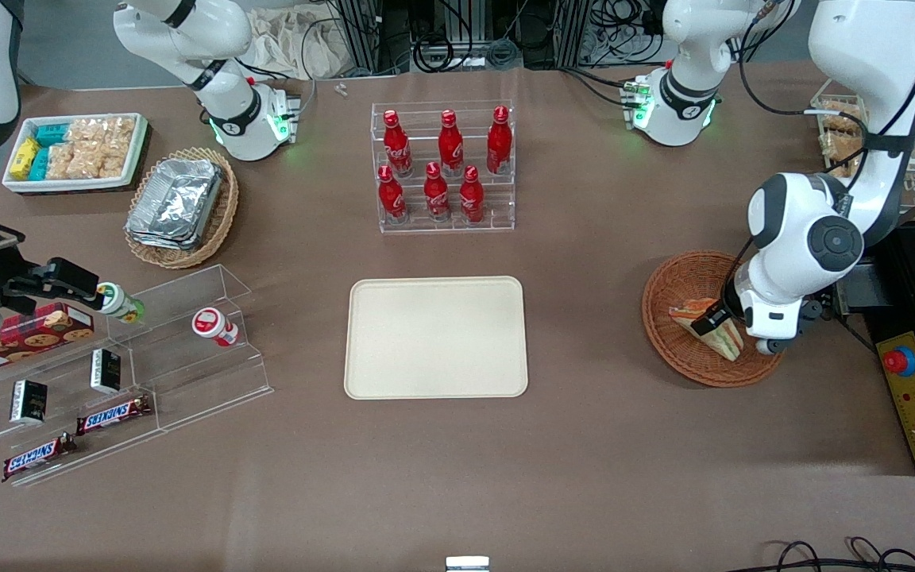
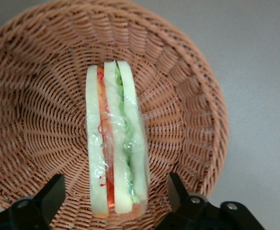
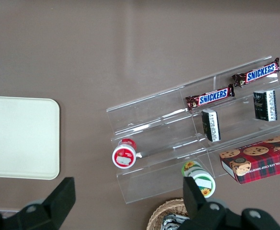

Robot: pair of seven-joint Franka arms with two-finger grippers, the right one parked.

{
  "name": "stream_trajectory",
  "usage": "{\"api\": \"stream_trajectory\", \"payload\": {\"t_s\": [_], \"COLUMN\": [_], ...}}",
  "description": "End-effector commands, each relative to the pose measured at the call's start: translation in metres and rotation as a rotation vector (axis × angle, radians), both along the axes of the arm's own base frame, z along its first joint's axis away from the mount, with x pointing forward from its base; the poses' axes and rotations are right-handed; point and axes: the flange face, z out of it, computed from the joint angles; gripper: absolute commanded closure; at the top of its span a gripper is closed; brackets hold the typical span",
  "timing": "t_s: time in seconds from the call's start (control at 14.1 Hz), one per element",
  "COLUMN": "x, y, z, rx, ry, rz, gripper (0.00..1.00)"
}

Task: Place sandwich from basket to tray
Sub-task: 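Lower the left gripper and close it on the sandwich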

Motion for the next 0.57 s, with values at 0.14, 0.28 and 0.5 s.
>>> {"api": "stream_trajectory", "payload": {"t_s": [0.14, 0.28, 0.5], "x": [-0.001, 0.0001, 0.0032], "y": [0.0061, 0.0076, 0.0062], "z": [-0.0123, -0.0152, -0.0097], "rx": [-0.007, -0.006, 0.009], "ry": [-0.011, -0.014, -0.029], "rz": [0.034, 0.052, 0.094], "gripper": [0.06, 0.22, 0.59]}}
